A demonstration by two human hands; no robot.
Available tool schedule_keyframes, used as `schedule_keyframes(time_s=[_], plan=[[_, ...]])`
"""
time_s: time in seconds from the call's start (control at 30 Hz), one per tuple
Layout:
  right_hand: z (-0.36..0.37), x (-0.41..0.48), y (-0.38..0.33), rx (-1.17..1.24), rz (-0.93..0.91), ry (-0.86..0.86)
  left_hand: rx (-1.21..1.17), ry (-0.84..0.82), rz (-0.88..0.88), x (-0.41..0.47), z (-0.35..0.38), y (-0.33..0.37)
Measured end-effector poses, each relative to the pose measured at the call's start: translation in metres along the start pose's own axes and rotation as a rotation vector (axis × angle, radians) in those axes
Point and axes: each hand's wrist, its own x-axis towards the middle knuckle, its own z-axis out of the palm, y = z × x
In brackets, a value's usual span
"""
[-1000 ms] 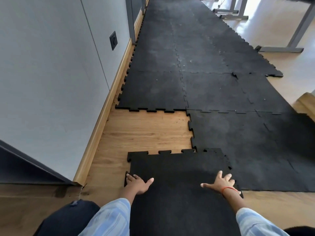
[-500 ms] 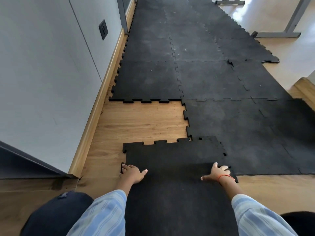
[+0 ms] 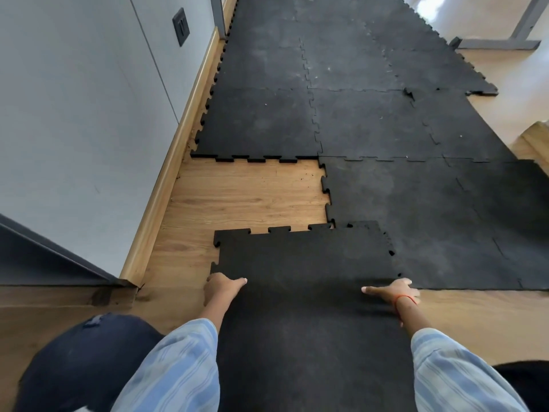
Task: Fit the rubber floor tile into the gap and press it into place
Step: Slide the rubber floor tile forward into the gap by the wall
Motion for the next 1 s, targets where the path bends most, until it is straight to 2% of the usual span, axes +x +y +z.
schedule_keyframes(time_s=[0.3, 0.43, 0.7, 0.9, 1.0], plan=[[-0.01, 0.015, 0.015, 0.153, 0.055, -0.01, -0.41, -0.006, -0.234, 0.009, -0.003, -0.006], [-0.011, 0.022, 0.018, 0.201, 0.036, -0.014, -0.432, -0.071, -0.218, 0.018, -0.003, -0.009], [-0.013, 0.019, 0.001, 0.428, 0.019, -0.02, -0.454, 0.062, -0.258, 0.023, -0.01, -0.006], [-0.012, 0.019, -0.056, 0.59, -0.134, -0.107, -0.518, 0.166, -0.276, 0.047, -0.048, 0.005], [-0.009, 0.023, -0.091, 0.675, -0.219, -0.148, -0.547, 0.196, -0.201, 0.069, -0.071, 0.015]])
